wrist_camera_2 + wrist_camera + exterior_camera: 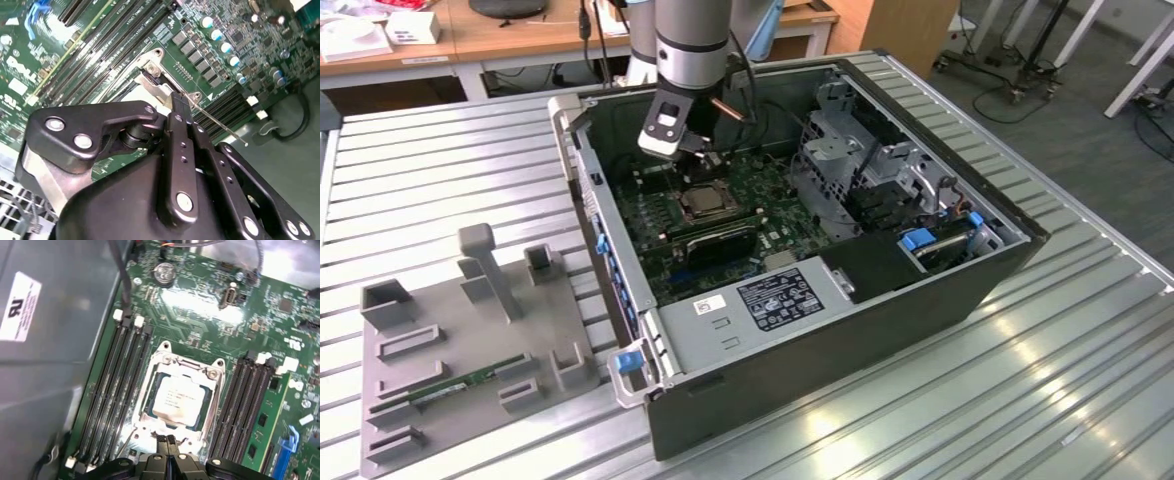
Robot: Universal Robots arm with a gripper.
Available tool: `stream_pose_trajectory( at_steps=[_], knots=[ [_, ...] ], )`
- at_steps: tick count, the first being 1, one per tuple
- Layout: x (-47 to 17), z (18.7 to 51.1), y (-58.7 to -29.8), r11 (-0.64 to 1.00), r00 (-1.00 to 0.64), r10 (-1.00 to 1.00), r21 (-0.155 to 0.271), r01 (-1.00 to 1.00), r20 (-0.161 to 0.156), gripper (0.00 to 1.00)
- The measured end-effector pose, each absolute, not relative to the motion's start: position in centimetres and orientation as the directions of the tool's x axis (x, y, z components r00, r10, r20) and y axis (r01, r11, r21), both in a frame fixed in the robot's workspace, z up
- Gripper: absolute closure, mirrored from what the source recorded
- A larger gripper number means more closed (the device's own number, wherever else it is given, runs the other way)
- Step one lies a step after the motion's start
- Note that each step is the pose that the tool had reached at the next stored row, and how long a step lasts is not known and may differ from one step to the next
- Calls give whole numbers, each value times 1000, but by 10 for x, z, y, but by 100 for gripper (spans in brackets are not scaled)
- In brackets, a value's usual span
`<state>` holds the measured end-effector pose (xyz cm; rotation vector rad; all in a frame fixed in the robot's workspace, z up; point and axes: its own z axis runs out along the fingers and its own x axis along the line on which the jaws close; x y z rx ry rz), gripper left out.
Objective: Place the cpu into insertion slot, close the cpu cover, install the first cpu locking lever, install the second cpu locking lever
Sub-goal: 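Close the cpu cover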
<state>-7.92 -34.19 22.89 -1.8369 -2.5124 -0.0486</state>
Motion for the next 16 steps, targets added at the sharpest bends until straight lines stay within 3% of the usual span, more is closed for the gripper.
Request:
stream_pose_trajectory(
  at_steps=[16],
  knots=[
    [-79, 229, -342, 323, -323, 946, 8, 946, 42, 89]
  ],
)
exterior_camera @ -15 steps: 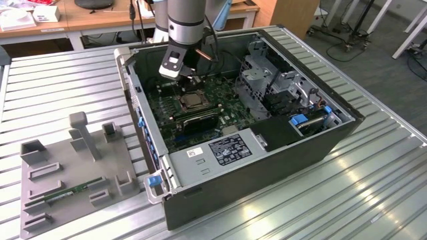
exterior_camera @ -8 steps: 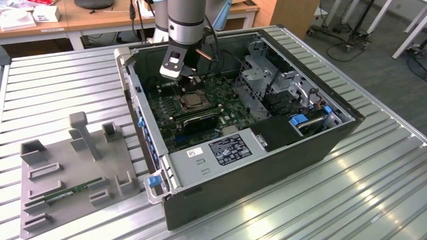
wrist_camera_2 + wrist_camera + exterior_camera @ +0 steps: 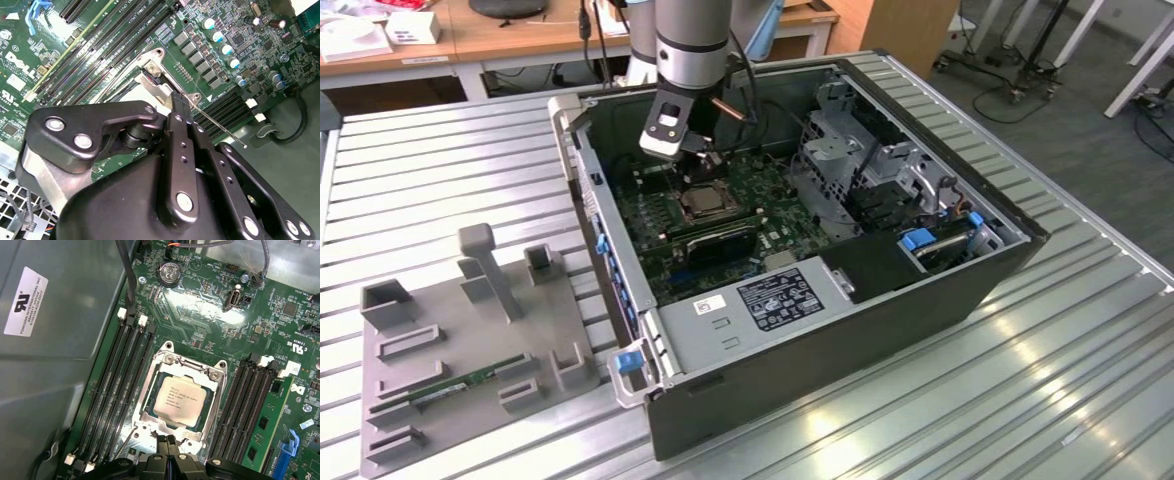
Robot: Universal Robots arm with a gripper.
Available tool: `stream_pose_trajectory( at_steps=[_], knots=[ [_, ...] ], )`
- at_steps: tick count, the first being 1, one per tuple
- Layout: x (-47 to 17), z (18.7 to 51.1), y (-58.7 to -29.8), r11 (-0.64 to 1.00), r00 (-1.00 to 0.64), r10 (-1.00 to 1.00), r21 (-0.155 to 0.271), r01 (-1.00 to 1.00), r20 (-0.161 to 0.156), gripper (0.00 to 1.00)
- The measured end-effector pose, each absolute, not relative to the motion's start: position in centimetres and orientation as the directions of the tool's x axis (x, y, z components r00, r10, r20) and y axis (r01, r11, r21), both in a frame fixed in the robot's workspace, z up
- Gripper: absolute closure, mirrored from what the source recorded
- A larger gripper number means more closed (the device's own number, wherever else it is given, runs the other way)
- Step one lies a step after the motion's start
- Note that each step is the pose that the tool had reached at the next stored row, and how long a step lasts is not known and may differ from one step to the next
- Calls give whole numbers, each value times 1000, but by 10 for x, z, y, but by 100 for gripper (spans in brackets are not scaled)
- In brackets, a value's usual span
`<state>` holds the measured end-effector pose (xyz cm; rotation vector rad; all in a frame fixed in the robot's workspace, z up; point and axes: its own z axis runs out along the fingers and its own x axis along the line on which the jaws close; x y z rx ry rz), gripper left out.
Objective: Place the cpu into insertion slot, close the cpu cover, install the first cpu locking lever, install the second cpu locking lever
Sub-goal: 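Close the cpu cover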
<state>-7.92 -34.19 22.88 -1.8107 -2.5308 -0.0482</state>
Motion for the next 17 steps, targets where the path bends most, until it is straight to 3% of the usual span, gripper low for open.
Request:
stream_pose_trajectory(
  at_steps=[17],
  knots=[
    [-79, 229, -342, 461, -460, 887, 8, 888, 42, 89]
  ],
)
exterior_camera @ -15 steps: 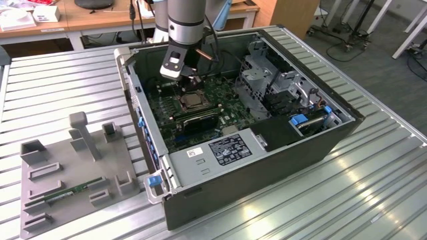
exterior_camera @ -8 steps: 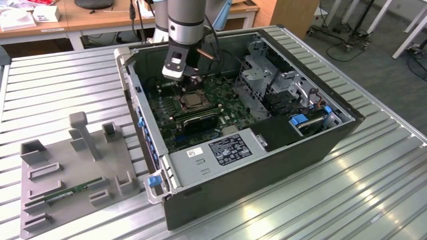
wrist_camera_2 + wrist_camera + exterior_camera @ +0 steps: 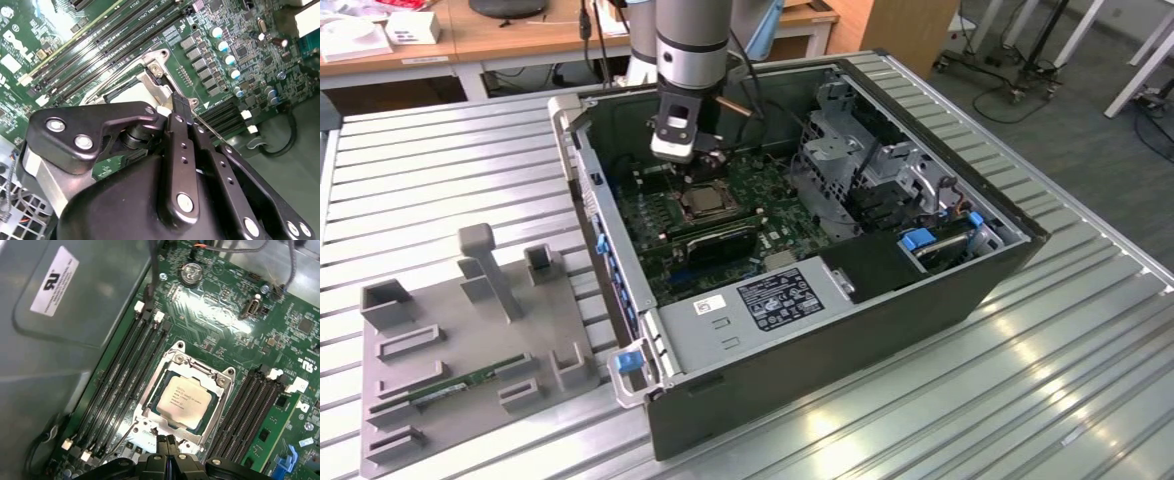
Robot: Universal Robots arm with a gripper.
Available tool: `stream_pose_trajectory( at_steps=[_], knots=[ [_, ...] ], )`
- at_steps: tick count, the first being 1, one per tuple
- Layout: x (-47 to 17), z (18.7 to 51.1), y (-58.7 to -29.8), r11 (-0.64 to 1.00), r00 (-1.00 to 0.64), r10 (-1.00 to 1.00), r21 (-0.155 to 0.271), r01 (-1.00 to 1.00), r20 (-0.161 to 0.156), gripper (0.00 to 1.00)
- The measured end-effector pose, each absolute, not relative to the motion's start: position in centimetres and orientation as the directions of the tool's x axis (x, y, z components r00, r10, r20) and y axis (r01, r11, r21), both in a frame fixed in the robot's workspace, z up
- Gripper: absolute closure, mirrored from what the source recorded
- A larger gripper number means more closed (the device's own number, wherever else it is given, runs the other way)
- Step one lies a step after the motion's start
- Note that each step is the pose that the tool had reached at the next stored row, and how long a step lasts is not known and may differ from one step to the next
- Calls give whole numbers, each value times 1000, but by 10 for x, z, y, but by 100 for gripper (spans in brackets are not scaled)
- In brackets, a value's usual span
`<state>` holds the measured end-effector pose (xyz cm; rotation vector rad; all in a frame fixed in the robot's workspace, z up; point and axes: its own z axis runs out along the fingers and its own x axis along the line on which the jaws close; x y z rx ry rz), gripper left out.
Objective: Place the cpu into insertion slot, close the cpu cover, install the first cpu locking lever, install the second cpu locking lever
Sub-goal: 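Close the cpu cover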
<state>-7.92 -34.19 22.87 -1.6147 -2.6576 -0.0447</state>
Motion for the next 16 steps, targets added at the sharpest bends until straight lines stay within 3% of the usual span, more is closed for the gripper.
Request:
stream_pose_trajectory(
  at_steps=[16],
  knots=[
    [-79, 228, -342, 535, -535, 844, 8, 845, 42, 89]
  ],
)
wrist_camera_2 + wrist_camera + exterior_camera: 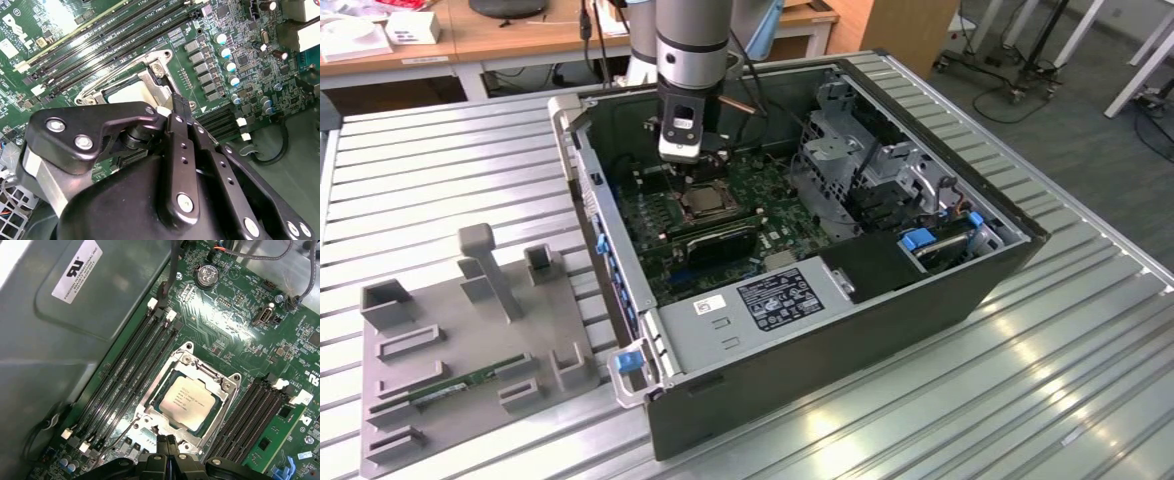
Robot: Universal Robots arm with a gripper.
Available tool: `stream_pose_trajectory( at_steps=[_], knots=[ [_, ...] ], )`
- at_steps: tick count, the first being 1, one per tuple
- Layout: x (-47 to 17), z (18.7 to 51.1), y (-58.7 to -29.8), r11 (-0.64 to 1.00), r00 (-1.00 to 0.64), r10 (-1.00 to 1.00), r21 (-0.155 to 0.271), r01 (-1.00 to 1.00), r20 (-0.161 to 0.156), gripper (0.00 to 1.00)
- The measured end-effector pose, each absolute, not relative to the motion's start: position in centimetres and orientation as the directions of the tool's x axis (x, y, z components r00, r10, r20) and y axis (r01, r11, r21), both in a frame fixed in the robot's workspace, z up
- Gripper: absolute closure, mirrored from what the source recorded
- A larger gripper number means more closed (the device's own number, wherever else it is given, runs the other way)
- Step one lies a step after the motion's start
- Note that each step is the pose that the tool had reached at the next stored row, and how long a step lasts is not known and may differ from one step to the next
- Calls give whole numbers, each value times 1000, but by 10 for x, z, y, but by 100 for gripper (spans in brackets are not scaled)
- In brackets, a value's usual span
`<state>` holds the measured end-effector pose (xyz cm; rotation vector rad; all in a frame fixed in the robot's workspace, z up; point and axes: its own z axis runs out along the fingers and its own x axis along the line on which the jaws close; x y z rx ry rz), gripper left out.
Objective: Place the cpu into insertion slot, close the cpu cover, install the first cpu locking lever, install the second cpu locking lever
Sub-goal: 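Close the cpu cover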
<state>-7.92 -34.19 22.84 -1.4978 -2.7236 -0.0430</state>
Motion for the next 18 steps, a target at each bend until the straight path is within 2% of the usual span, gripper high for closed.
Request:
stream_pose_trajectory(
  at_steps=[11, 18],
  knots=[
    [-79, 228, -342, 628, -628, 777, 8, 778, 42, 89],
    [-79, 228, -342, 629, -629, 776, 8, 777, 42, 89]
  ],
)
